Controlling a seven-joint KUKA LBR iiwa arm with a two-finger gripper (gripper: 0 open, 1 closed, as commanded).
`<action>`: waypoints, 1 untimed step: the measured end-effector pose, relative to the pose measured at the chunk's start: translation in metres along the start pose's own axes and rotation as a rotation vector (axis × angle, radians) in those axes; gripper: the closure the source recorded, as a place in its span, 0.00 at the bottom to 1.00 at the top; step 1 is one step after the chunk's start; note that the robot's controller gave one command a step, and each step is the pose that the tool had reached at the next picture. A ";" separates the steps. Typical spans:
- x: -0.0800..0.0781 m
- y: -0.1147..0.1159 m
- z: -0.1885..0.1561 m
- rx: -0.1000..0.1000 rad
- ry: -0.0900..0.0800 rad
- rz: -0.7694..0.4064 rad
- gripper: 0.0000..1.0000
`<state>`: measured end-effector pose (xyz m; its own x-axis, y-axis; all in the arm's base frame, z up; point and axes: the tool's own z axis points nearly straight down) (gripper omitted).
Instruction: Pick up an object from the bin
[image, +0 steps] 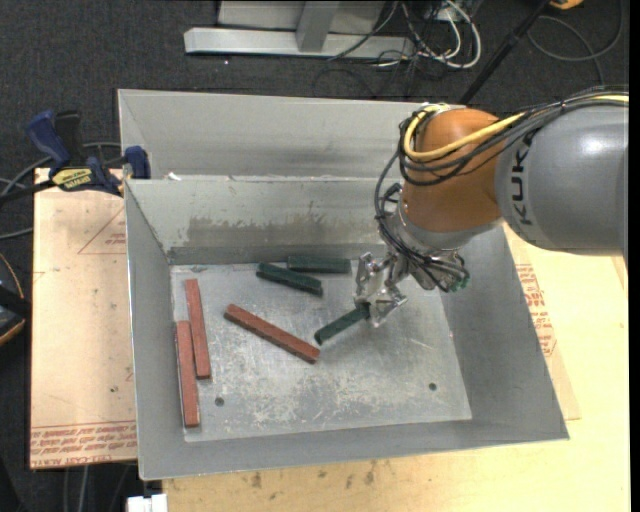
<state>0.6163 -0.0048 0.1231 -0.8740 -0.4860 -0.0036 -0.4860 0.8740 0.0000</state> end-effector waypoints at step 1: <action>0.001 0.008 -0.120 0.000 0.000 0.007 1.00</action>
Offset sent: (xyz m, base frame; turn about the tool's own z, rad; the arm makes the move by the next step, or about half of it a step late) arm 0.0000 0.0000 0.0000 0.0000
